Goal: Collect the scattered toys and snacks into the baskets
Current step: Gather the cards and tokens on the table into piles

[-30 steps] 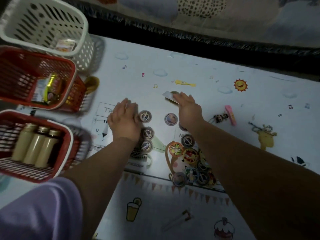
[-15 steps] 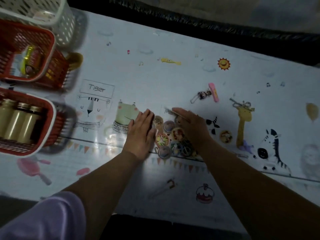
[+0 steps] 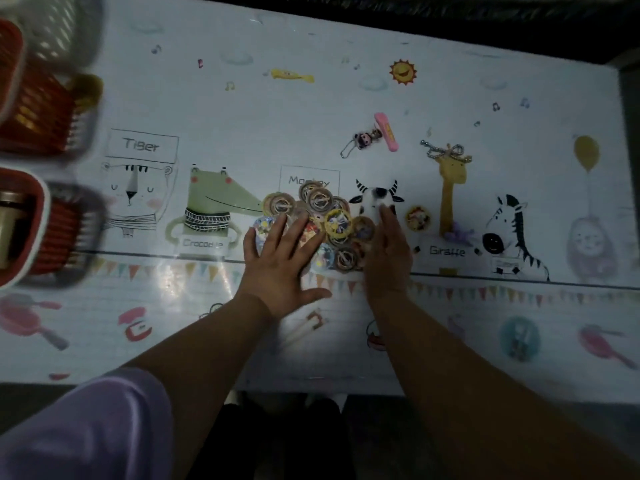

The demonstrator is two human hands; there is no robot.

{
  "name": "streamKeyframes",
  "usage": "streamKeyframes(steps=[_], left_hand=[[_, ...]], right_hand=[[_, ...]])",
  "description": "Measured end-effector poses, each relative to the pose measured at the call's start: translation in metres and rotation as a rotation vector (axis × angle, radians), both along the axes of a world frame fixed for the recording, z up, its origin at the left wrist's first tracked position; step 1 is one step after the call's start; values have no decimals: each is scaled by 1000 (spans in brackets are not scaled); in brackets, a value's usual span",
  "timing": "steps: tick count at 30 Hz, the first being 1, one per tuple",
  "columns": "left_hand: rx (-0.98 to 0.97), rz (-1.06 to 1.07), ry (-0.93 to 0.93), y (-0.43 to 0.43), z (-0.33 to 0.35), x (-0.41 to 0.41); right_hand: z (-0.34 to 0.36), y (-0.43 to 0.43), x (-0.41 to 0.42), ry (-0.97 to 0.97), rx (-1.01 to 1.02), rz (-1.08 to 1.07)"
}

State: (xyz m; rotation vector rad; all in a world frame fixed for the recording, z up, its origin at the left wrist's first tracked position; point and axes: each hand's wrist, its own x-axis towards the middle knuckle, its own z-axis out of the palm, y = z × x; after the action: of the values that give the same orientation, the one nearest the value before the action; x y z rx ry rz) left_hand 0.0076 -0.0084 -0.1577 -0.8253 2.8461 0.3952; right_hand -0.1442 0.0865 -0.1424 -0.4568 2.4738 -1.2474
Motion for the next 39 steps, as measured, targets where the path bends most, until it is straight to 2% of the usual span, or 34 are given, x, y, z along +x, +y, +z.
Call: streamKeyframes(steps=[3, 4, 6, 9, 14, 18, 22, 23, 25, 27, 29, 34, 39], left_hand=[[-46, 23, 14, -3, -6, -6], [-27, 50, 33, -6, -6, -8], [6, 99, 89, -13, -4, -12], [-2, 144, 173, -28, 0, -11], [33, 325, 146, -39, 4, -9], [41, 253, 147, -34, 1, -14], [43, 121, 202, -38, -2, -10], [55, 122, 226, -37, -1, -8], [80, 216, 267, -36, 1, -7], [58, 387, 265, -35, 2, -11], [10, 485, 242, -34, 0, -20], [-44, 397, 287, -23, -9, -51], [-52, 378, 351, -25, -17, -63]], right_hand=[[-10, -2, 34, 200, 119, 147], [-12, -9, 43, 186, 134, 201], [-7, -27, 57, 23, 72, 244], [2, -42, 60, -96, -107, 203], [-2, -33, 20, 138, -55, 52], [-15, -45, 8, 173, 87, 137], [-12, -70, 20, 127, -4, 400], [-11, -69, 22, 95, -29, 409], [-12, -61, 19, 54, -92, 295], [-16, -50, 15, 157, -99, 206], [-21, -48, 17, 239, -51, 222], [-23, -55, 21, 242, -33, 197], [-16, -65, 38, 72, -128, 155]])
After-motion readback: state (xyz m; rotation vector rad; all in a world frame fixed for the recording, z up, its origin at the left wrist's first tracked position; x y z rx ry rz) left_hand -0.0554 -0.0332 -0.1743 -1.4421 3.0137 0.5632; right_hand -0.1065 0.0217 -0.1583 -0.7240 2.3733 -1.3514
